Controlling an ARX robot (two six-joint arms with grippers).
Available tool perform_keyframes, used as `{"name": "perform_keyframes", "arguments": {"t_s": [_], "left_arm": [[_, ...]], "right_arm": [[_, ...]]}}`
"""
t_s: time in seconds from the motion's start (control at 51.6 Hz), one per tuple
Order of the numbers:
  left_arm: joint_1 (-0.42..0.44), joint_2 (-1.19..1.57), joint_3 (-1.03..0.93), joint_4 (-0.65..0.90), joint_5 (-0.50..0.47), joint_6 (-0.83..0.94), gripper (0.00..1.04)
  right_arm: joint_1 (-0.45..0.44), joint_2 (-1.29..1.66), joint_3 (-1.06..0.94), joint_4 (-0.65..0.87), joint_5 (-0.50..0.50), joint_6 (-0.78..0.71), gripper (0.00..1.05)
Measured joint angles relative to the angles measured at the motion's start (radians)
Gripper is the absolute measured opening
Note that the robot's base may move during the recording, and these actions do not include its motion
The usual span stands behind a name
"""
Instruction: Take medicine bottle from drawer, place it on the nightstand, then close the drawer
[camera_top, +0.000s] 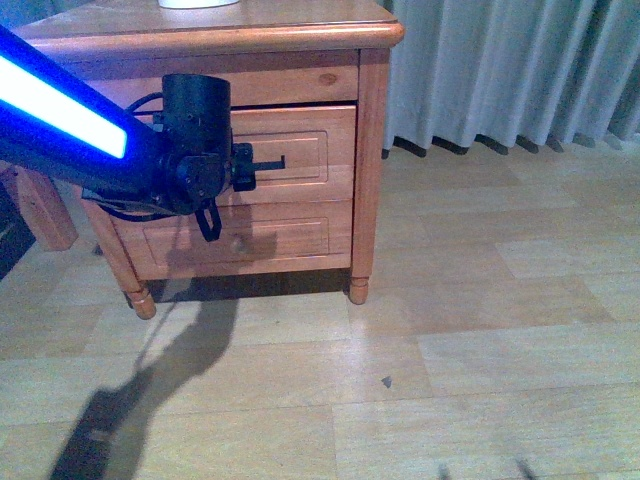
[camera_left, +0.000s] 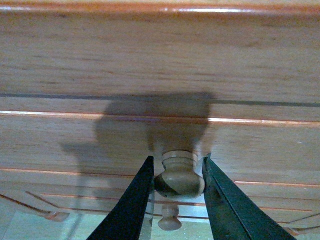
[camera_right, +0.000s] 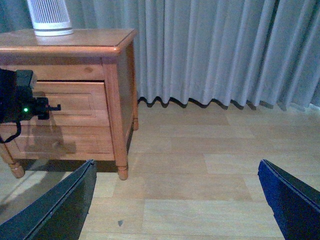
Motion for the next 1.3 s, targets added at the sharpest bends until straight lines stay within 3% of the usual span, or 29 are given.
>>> {"name": "perform_keyframes", "arguments": {"t_s": [0.349, 0.601, 0.95, 1.163, 1.298], "left_arm": [[-0.016, -0.315, -0.601, 0.232, 0.051, -0.023, 0.24], [-0.074, -0.519, -1.033, 0.421, 0.02, -0.052, 0.24], [-0.14, -0.602, -1.217, 0.489, -0.027, -0.147, 0.24], [-0.161, -0.67, -1.29, 0.467, -0.002, -0.188, 0.53], [-0.128, -0.736, -1.307, 0.412, 0.025, -0.194, 0.73]], "right_arm": [[0.0, 0.0, 0.0, 0.0, 0.0, 0.0, 0.98], [0.0, 0.0, 0.0, 0.0, 0.0, 0.0, 0.98], [0.0, 0.0, 0.0, 0.0, 0.0, 0.0, 0.98], [0.0, 0.0, 0.0, 0.0, 0.0, 0.0, 0.98], [0.0, 0.0, 0.0, 0.0, 0.0, 0.0, 0.98]]}}
